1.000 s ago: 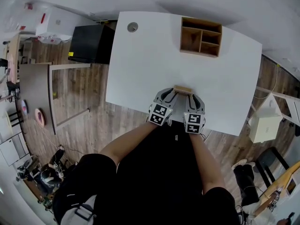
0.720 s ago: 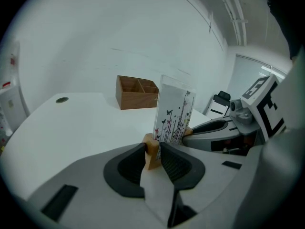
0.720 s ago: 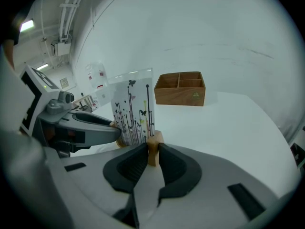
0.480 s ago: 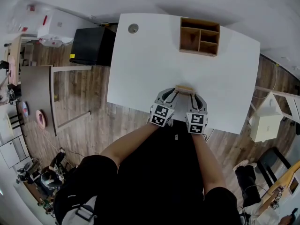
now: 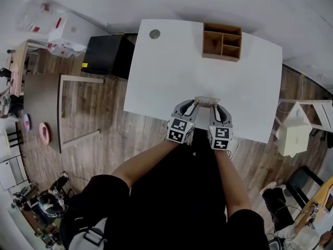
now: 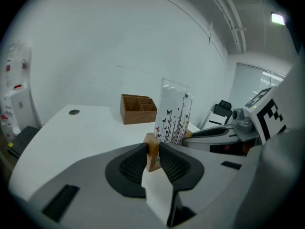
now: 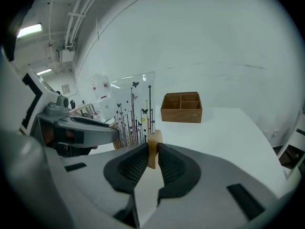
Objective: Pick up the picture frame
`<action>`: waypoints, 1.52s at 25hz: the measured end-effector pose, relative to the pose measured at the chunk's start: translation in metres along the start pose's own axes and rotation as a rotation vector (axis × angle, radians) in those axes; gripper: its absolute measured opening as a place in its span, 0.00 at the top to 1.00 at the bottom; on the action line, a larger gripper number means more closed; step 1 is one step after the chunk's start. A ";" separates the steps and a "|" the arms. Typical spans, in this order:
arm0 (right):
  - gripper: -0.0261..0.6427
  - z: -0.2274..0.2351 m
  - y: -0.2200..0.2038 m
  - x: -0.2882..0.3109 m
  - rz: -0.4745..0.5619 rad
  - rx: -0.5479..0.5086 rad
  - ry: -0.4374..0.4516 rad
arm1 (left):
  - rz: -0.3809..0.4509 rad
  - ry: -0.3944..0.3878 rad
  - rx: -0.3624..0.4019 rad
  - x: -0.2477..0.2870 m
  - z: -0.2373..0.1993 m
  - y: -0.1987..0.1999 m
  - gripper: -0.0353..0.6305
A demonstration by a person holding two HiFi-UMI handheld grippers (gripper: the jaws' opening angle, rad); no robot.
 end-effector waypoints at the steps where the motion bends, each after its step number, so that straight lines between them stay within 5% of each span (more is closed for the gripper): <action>1: 0.85 -0.007 0.001 -0.005 0.003 -0.003 -0.001 | 0.006 -0.001 0.001 -0.008 -0.001 0.000 0.81; 19: 0.85 -0.108 0.026 -0.076 0.063 -0.068 -0.018 | 0.098 0.013 -0.019 -0.132 -0.008 0.012 0.82; 27: 0.85 -0.149 0.040 -0.104 0.102 -0.084 -0.025 | 0.143 0.026 -0.093 -0.182 -0.014 0.020 0.82; 38: 0.86 -0.177 0.067 -0.135 0.172 -0.118 -0.039 | 0.219 0.043 -0.058 -0.226 -0.012 0.045 0.83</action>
Point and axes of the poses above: the fingertips, and each gripper's own axes: x forward along the fingers, z to its right, y out of its top, the point moved 1 cm from there along -x, backward along the fingers, and after that the axes turned 15 degrees about y, right-handed, at the moved point
